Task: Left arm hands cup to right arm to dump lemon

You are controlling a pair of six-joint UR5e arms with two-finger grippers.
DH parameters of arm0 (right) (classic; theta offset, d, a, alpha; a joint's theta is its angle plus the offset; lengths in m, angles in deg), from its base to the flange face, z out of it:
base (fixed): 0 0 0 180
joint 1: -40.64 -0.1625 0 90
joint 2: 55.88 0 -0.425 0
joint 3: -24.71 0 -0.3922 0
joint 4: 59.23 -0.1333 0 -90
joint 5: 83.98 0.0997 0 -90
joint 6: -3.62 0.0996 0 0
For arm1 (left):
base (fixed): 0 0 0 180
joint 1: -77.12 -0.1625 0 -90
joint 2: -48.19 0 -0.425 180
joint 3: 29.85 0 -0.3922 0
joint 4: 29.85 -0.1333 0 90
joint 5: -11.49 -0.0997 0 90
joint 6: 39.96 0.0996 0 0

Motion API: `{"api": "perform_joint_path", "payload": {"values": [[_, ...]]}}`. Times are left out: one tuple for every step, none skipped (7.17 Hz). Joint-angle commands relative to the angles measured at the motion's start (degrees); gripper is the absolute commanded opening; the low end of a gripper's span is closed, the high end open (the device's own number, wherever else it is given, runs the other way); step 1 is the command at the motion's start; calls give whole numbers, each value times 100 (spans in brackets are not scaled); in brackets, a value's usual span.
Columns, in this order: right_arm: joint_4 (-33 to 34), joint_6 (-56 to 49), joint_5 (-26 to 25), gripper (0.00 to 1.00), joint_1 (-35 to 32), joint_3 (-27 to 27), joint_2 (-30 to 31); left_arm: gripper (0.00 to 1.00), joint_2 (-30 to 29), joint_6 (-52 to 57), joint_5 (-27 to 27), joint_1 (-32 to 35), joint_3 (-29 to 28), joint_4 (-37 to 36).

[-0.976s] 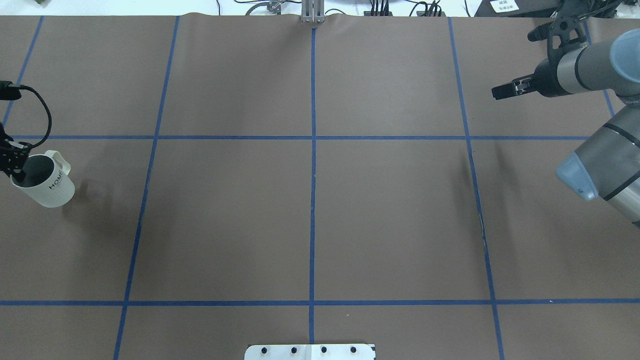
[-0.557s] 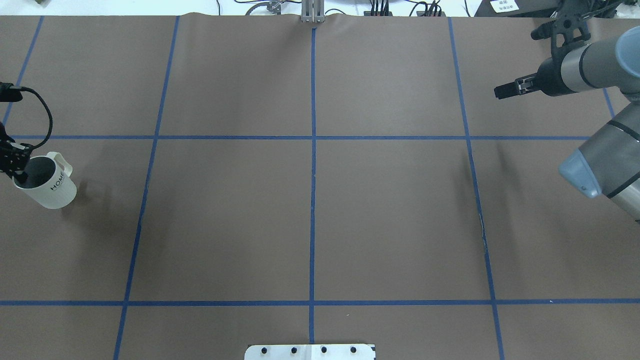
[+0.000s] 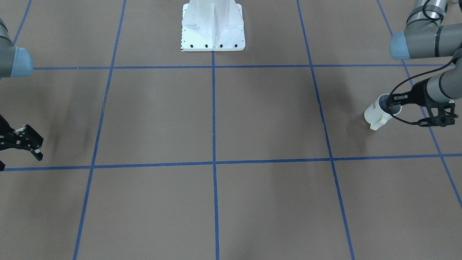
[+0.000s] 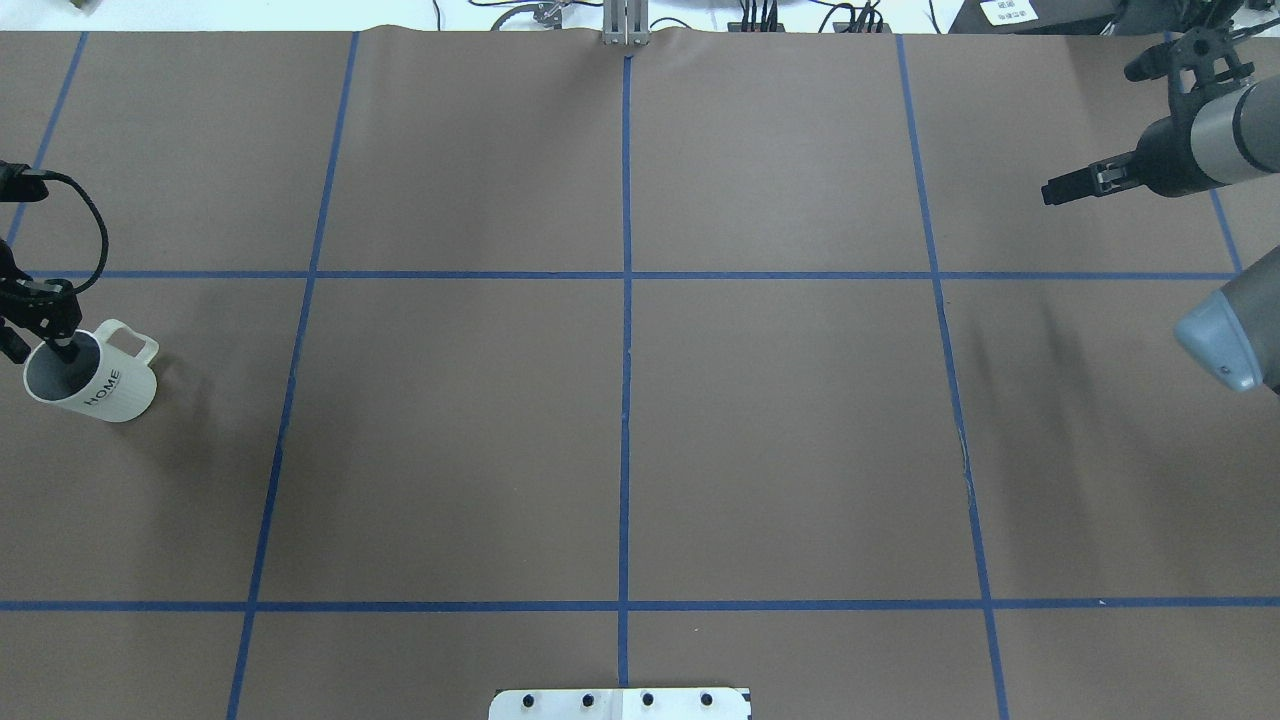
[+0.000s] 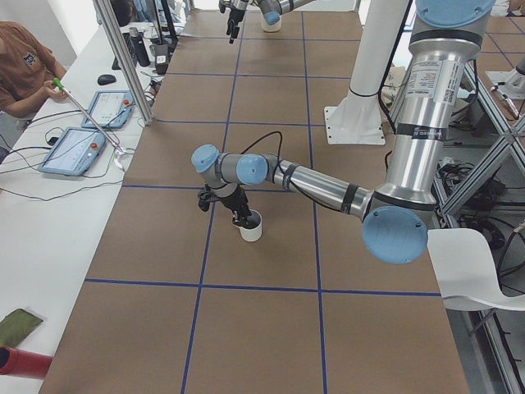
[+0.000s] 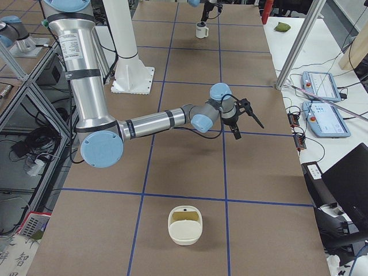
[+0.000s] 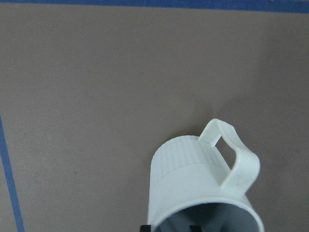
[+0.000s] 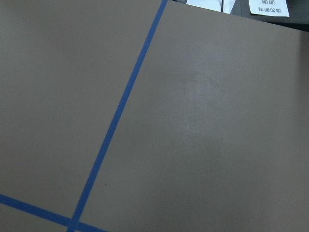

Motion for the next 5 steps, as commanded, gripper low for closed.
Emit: {"api": "perform_joint_path", "payload": {"values": [[521, -691, 372, 100, -368, -25, 77, 100, 13, 13, -47, 105, 532, -28], [873, -1140, 539, 100, -578, -34, 95, 100, 4, 13, -38, 394, 753, -29], [1102, -1719, 680, 100, -850, -51, 261, 100, 4, 100, -12, 762, 885, -20], [1235, -2281, 803, 100, -1079, -51, 488, 100, 4, 606, -12, 1157, 843, -20], [1445, -2644, 1004, 100, -1238, -51, 673, 100, 48, 959, -55, 1370, 817, -37]]}}
